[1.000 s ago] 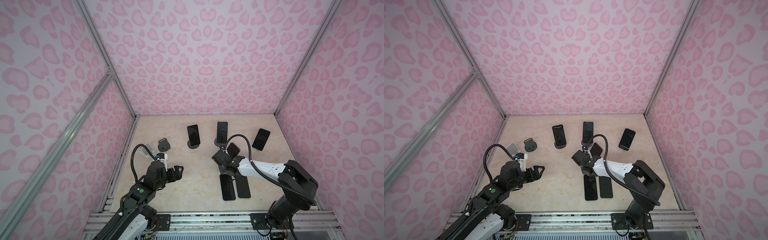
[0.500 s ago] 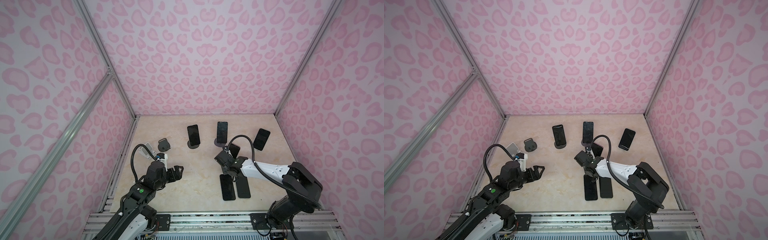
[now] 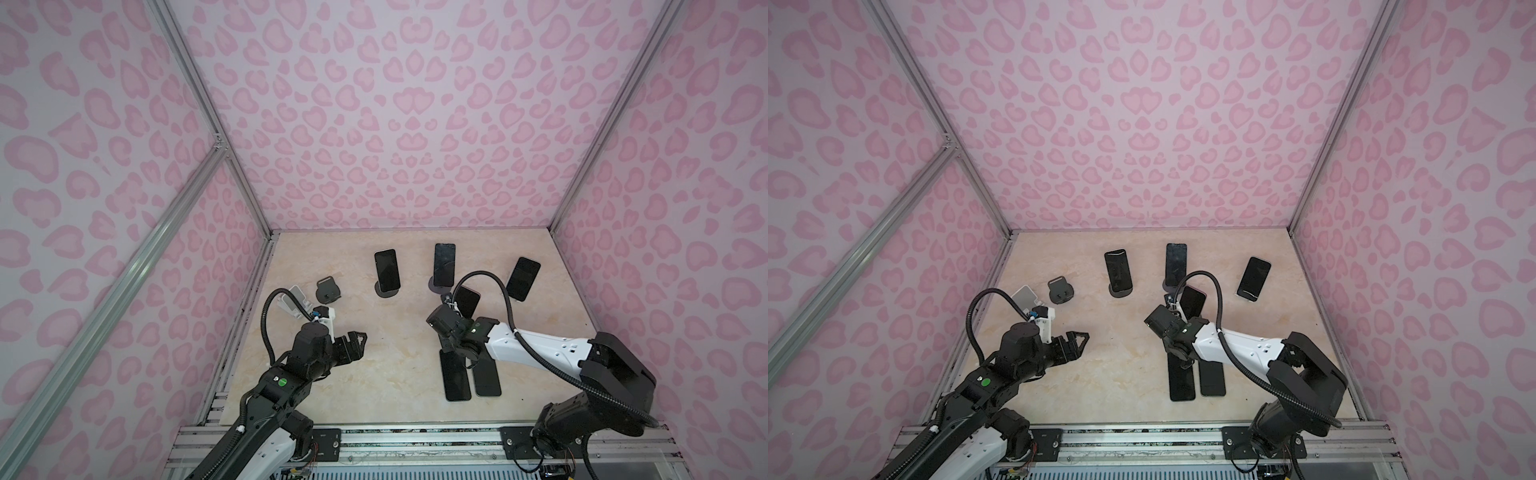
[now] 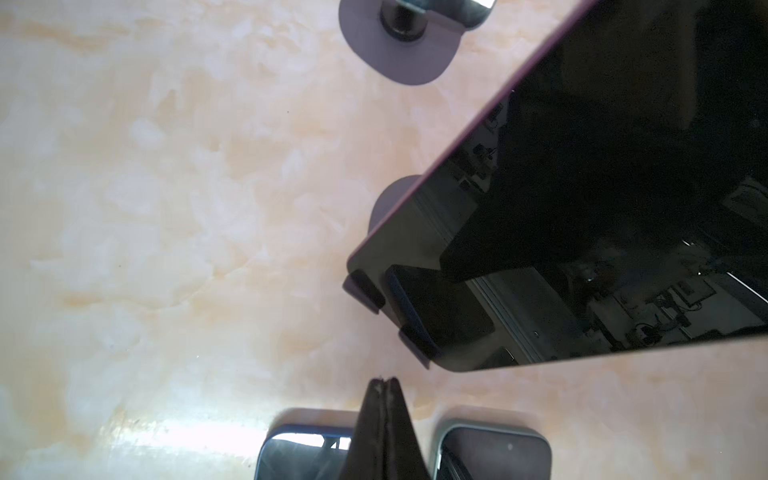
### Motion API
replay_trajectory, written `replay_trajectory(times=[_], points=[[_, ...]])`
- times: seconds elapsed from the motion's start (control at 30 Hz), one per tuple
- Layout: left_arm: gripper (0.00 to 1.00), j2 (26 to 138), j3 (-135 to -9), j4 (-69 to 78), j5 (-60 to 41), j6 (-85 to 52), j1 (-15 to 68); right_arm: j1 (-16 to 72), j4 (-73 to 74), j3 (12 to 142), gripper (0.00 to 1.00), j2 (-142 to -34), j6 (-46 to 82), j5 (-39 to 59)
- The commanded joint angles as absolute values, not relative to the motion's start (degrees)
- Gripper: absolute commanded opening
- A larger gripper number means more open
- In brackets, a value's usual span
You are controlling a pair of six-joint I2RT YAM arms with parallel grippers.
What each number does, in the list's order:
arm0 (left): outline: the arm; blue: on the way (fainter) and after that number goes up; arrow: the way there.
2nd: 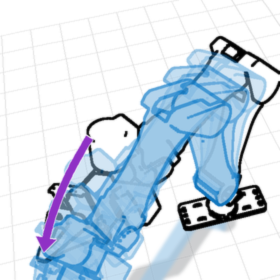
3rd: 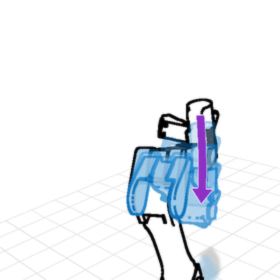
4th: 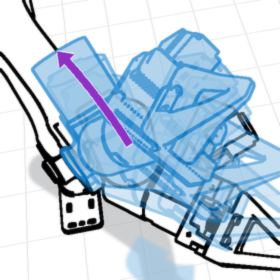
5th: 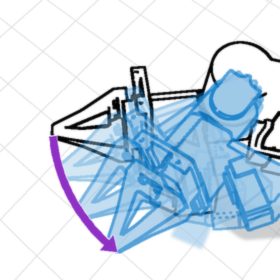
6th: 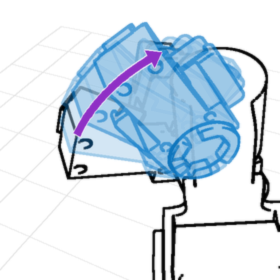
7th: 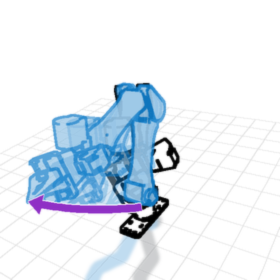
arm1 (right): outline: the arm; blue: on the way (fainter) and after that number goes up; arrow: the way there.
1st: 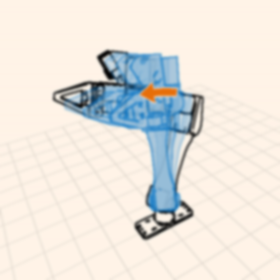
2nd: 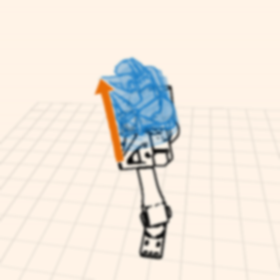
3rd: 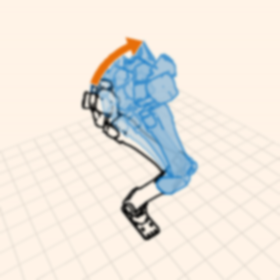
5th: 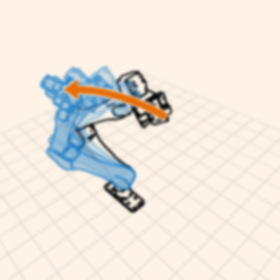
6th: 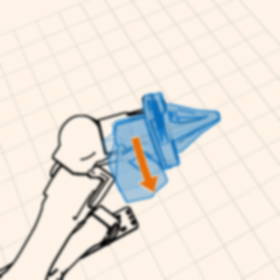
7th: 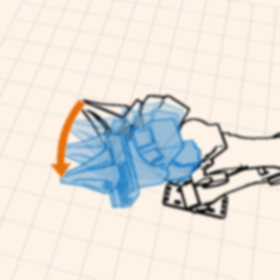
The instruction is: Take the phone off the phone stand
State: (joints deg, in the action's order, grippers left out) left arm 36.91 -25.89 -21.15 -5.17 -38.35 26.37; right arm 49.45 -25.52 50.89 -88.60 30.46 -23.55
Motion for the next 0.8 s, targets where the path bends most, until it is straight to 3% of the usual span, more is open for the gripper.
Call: replay_trajectory(times=[0.0,0.77], points=[[0.89,37.14,-26.94,-21.34,-5.31,-38.1,26.46,49.37,-24.1,50.85,0.0,-90.06,30.95,-25.26],[0.88,37.67,-27.69,-21.29,-4.77,-37.88,26.46,46.58,-23.47,50.18,0.0,-93.33,28.19,-25.48]])
